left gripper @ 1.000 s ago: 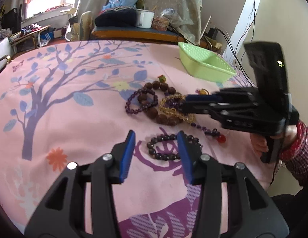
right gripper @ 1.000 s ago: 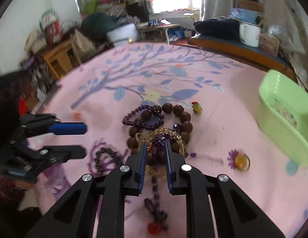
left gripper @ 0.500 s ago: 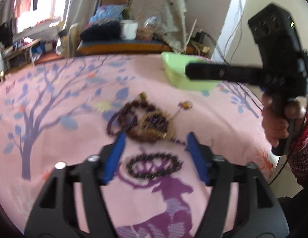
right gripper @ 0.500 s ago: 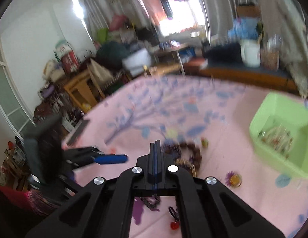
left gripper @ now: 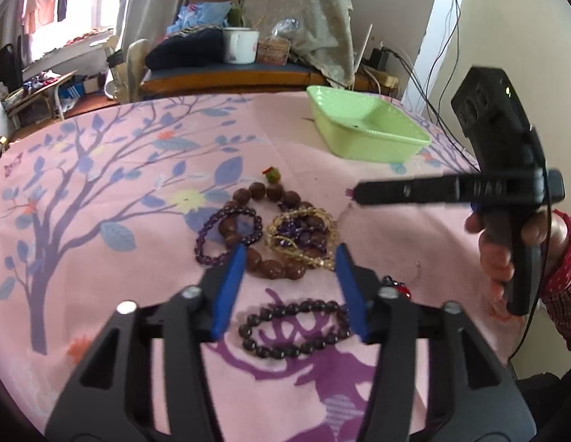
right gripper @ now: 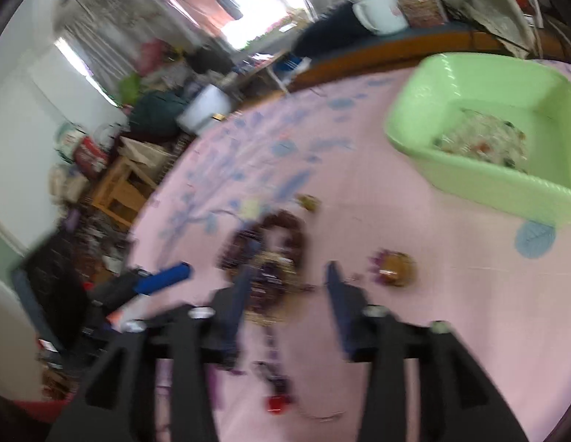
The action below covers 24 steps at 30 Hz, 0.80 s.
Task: Organize jewelry
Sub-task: 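Grasp the purple bead strand with the left gripper, carry it into the tray, release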
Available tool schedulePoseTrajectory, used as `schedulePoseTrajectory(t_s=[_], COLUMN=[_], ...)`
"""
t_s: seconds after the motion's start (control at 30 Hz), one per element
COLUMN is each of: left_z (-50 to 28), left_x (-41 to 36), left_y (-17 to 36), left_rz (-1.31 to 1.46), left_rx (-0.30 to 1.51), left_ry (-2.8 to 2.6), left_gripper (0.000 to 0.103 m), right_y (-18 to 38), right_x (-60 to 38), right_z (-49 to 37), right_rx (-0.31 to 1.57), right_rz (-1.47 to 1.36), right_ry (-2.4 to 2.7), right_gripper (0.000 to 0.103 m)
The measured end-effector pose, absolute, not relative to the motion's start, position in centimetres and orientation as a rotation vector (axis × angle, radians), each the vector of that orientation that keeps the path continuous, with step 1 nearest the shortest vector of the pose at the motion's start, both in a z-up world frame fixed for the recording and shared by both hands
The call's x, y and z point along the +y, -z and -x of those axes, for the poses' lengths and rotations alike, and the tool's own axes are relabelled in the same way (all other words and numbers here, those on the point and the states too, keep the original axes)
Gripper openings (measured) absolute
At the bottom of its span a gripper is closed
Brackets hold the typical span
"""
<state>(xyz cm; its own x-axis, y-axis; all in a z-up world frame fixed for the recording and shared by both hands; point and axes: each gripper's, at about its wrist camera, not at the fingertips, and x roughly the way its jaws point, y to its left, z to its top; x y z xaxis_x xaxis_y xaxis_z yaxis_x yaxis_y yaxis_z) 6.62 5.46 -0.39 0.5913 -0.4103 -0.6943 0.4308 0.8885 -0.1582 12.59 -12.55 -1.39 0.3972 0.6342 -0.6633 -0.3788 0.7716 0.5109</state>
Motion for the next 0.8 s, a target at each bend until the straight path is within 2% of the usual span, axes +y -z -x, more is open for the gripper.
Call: schedulePoseTrajectory(t_s=[0.13,0.2,0.23,0.27,0.43,0.5,0.53,0.73,0.77,0.8], left_z=[-8.2,-8.9,-9.2,-9.5,-11.1,-11.4,-11.3,-9.3,-8.8,-8.4], left_x=[4.0,4.2,4.6,5.2,10.2,11.4,12.2,12.2,11.8,11.4], left_y=[1.8,2.3,2.3,2.4,2.9,3.7,3.7,2.2,1.7,1.2], left_rz=[-0.062,-0.081,-0.083,-0.082,0.018,0.035,0.089,0.096,0.099,0.098], left_rx=[0.841,0.835,0.838,0.84,0.884,0.909,0.912,0.867,0.855,0.841], left_ry=[0.484,0.432,0.412,0.372,0.222,0.188,0.208,0.223,0.237,0.253], left_gripper=[0.024,0.023,0.013,0.011,0.011,0.011,0.011,0.012,0.014,0.022], right_y=[1.3,1.5,1.9,2.2,2.9,3.0,3.1,1.5,1.0,-0.2], right_x=[-10.7,-9.4,-9.2,-8.6,-6.9,-6.4,-6.3,-7.8,-8.4,-9.3], right_z=[-11.4,-10.2,-9.8,-9.8,-10.8,-11.5,-11.9,-11.5,-11.3,-10.8], right_rx=[0.91,0.857,0.845,0.845,0.842,0.86,0.883,0.885,0.871,0.839], right_rz=[0.073,0.26,0.323,0.369,0.407,0.379,0.336,0.225,0.208,0.188], right_ry=[-0.591,-0.578,-0.569,-0.562,-0.641,-0.669,-0.701,-0.655,-0.646,-0.629], right_gripper=[0.022,0.022,0.022,0.022,0.022,0.013,0.0,0.0,0.0,0.0])
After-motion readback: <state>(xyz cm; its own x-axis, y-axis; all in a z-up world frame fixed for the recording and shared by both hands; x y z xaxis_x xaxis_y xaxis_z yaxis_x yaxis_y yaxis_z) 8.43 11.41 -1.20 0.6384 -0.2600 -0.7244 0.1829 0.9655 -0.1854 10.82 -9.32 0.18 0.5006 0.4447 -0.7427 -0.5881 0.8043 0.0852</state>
